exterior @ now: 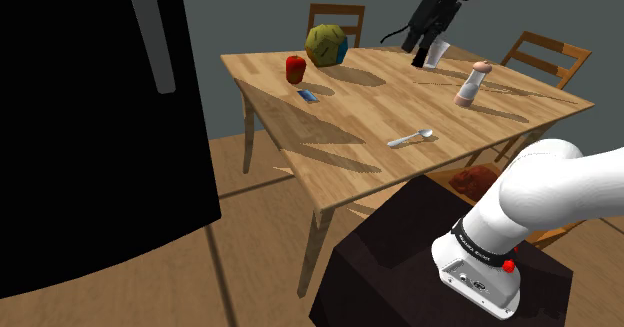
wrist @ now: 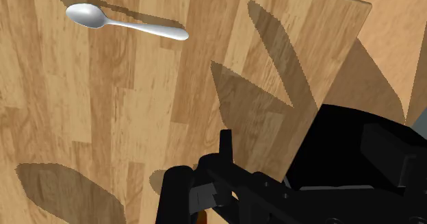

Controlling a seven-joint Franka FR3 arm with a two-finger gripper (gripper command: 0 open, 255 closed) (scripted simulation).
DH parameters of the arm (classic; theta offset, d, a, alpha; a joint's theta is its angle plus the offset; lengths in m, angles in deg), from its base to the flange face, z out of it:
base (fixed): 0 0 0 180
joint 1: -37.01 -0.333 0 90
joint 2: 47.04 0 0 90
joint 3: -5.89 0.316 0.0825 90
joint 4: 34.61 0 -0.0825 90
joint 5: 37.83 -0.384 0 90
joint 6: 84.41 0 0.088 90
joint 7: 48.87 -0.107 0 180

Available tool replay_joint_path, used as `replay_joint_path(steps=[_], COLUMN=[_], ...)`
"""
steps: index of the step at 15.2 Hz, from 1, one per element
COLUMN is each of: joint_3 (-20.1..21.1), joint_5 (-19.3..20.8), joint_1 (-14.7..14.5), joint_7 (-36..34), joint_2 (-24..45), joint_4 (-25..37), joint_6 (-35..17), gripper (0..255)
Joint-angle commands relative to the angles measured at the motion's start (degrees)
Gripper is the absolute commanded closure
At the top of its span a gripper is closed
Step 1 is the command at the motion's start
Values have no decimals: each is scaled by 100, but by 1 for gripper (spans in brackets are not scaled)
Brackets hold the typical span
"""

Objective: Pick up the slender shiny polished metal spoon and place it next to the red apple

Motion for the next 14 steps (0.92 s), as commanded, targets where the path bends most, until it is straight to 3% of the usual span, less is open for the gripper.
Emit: replay_joint_path(steps=[1,8,14], joint_3=[0,-1092,-2220], joint_5=[0,449,1074], joint_1=[0,-335,-525], joint_7=[0,2149,4057], joint_2=[0,-607,-596], joint_4=[0,-1282,-1932], joint_6=[0,-463,-899], gripper=[0,0,0])
